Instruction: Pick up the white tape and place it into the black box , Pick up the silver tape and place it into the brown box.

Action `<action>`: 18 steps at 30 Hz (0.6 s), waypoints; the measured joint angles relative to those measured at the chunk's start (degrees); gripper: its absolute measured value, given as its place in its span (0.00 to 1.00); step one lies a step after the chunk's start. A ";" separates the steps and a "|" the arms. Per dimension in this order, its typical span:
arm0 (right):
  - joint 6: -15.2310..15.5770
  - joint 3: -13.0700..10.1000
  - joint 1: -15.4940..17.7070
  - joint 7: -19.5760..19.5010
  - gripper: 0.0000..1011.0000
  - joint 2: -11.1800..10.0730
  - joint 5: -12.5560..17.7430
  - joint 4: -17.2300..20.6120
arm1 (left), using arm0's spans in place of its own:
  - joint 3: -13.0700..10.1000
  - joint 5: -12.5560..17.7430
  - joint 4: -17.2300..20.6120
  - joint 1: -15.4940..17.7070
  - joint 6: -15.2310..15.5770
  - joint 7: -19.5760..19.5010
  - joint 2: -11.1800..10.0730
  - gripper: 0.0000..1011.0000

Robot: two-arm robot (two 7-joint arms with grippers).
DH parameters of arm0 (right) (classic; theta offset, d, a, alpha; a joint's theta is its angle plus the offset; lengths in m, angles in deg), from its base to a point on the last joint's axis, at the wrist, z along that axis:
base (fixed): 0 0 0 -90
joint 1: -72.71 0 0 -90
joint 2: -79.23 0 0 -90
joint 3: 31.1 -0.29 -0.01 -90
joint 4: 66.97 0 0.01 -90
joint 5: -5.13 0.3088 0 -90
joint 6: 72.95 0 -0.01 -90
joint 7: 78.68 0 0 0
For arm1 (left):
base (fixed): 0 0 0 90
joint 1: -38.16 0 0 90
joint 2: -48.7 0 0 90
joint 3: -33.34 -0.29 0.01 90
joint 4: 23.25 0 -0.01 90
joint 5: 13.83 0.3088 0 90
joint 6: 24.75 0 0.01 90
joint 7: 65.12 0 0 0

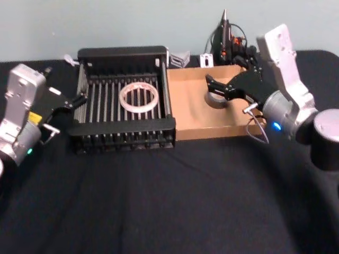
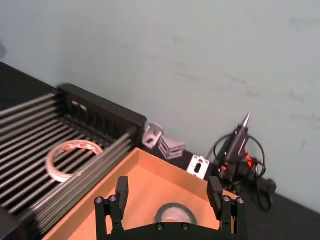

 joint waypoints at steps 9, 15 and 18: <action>-14.28 -1.80 10.23 -0.90 0.99 -3.19 -0.63 5.85 | 0.00 0.00 0.00 0.00 0.00 0.00 0.00 0.99; -19.39 -2.49 14.36 -2.50 0.99 -3.18 -2.15 5.74 | 0.00 0.00 0.00 0.00 0.00 0.00 0.00 0.99; -19.97 -2.63 15.13 -2.96 0.99 -2.63 -2.64 4.88 | 0.00 0.00 0.00 0.00 0.00 0.00 0.00 0.99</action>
